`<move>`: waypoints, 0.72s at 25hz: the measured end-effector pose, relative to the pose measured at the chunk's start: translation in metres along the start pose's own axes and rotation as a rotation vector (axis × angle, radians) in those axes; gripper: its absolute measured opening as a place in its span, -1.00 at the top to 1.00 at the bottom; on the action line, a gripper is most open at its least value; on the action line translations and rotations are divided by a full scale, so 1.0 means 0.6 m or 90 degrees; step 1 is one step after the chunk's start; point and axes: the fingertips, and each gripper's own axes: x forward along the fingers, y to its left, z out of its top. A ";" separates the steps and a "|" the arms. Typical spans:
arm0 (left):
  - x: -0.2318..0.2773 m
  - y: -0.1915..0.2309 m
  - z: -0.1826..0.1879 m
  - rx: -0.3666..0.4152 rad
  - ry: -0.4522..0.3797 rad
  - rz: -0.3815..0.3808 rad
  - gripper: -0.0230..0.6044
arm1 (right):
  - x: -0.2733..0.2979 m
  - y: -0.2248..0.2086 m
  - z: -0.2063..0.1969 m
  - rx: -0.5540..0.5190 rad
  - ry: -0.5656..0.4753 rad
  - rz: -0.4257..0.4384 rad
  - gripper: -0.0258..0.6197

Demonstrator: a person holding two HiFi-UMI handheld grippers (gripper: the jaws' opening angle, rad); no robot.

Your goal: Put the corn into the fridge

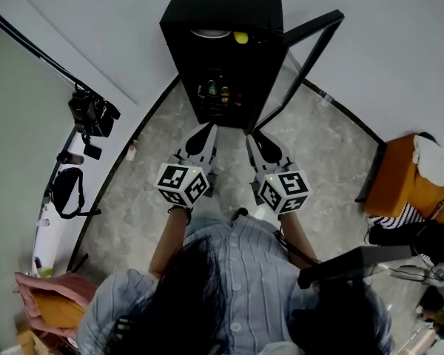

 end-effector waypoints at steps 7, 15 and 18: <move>-0.054 -0.048 -0.019 -0.008 -0.014 0.030 0.90 | -0.068 0.034 -0.025 -0.016 0.011 0.049 0.71; -0.106 -0.096 -0.052 -0.024 -0.016 0.050 0.90 | -0.131 0.045 -0.050 -0.025 0.014 0.060 0.80; -0.124 -0.104 -0.058 -0.022 -0.013 0.053 0.90 | -0.141 0.057 -0.057 -0.029 0.014 0.064 0.82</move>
